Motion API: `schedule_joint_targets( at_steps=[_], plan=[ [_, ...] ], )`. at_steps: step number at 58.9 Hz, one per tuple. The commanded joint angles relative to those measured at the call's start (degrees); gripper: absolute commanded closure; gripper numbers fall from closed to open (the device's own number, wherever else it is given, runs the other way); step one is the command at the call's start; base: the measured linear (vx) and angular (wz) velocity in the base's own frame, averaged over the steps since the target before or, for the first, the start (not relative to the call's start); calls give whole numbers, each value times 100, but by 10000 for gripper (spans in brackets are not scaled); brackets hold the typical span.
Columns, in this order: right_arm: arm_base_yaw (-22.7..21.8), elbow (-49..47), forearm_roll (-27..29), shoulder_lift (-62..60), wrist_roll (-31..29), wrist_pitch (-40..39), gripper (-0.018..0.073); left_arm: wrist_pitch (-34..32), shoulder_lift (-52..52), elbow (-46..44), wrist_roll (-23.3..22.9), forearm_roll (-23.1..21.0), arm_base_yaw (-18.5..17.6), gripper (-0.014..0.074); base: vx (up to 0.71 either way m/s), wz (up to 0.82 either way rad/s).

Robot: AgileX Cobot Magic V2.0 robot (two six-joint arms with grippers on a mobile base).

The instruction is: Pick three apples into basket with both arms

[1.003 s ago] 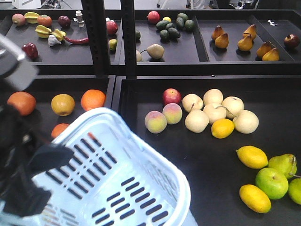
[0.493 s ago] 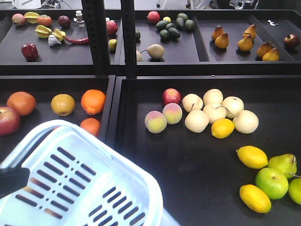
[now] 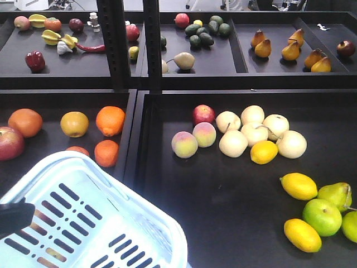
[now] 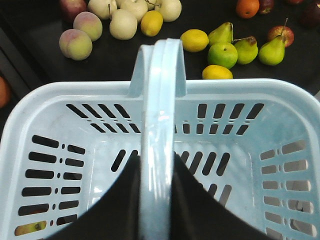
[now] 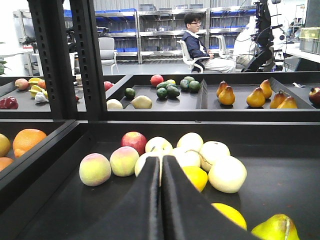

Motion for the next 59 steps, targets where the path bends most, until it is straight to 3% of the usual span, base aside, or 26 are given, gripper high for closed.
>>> schedule_joint_targets(
  at_steps=[1, 59],
  plan=[
    [-27, 51, -42, -67, -46, -410, 564, -498, -24, -136, -78, -28, -8, 603, 0, 0],
    [-27, 51, -42, -67, -46, -410, 564, -498, -24, -136, -70, -28, -8, 602, 0, 0]
  ],
)
